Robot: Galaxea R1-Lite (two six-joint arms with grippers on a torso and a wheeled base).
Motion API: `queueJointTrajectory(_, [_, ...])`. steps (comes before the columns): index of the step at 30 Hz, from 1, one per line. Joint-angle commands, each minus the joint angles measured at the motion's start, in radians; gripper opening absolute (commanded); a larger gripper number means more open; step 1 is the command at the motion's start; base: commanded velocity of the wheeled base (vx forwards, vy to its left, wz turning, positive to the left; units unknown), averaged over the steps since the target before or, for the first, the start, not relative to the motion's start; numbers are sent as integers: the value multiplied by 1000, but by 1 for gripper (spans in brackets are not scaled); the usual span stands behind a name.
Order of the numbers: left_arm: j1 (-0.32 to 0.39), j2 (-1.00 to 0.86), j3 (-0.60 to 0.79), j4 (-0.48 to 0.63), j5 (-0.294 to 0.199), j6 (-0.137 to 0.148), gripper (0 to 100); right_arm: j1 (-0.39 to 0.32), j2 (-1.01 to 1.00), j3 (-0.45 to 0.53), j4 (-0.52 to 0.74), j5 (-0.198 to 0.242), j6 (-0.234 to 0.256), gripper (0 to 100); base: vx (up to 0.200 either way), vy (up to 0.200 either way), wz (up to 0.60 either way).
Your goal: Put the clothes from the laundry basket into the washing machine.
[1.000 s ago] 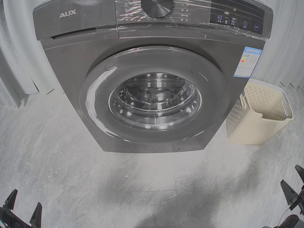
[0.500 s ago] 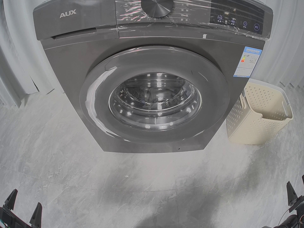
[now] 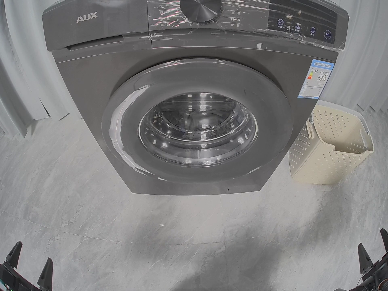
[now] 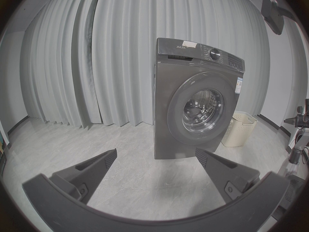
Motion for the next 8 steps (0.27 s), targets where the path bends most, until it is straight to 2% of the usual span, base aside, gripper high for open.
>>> queueJointTrajectory(1, [0,-15,18,0,1,2,100,3,-20,17,4,-3,1,100,0,0,0])
queueJointTrajectory(8, [0,-15,18,0,1,3,100,7,-21,17,6,-5,5,100,0,0,0])
